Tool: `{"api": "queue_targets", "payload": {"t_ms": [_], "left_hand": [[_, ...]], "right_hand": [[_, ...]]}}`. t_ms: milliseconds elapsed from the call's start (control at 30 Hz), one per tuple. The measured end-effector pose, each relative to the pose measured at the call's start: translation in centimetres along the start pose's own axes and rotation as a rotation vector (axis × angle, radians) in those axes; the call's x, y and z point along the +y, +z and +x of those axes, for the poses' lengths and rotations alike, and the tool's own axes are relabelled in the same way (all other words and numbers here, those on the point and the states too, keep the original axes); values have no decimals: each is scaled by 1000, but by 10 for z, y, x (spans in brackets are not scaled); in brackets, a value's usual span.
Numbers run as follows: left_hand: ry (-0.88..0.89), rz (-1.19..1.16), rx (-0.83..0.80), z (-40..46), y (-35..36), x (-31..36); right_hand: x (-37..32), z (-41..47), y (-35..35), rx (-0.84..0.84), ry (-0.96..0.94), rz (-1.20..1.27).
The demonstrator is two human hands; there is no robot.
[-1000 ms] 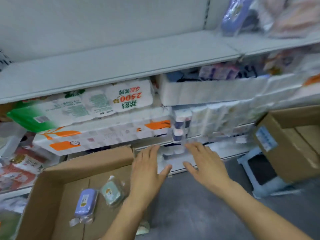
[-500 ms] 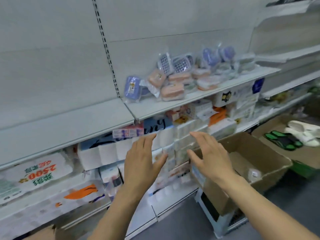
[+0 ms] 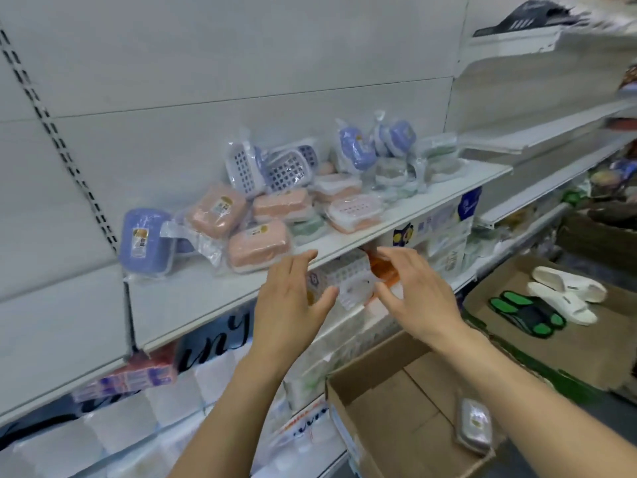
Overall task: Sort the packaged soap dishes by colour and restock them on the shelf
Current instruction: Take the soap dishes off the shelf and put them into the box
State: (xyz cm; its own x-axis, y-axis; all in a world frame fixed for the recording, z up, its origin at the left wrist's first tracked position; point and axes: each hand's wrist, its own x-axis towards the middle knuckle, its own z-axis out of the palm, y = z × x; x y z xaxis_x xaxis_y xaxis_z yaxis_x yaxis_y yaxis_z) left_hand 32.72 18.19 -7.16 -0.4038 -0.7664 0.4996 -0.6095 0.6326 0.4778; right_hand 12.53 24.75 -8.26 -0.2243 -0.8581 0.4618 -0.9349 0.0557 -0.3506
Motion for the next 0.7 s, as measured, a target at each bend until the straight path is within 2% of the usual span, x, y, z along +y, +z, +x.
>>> {"api": "queue_targets", "payload": {"t_ms": [133, 400, 600, 700], "left_hand": [[42, 0, -58, 58, 50, 16], [110, -4, -75, 150, 132, 60], [93, 2, -23, 225, 191, 102], [53, 22, 61, 269, 224, 124]], "right_hand": [[50, 40, -2, 13, 47, -20], [161, 106, -20, 40, 91, -51], [265, 187, -34, -29, -21, -100], [320, 242, -41, -38, -83, -74]]}}
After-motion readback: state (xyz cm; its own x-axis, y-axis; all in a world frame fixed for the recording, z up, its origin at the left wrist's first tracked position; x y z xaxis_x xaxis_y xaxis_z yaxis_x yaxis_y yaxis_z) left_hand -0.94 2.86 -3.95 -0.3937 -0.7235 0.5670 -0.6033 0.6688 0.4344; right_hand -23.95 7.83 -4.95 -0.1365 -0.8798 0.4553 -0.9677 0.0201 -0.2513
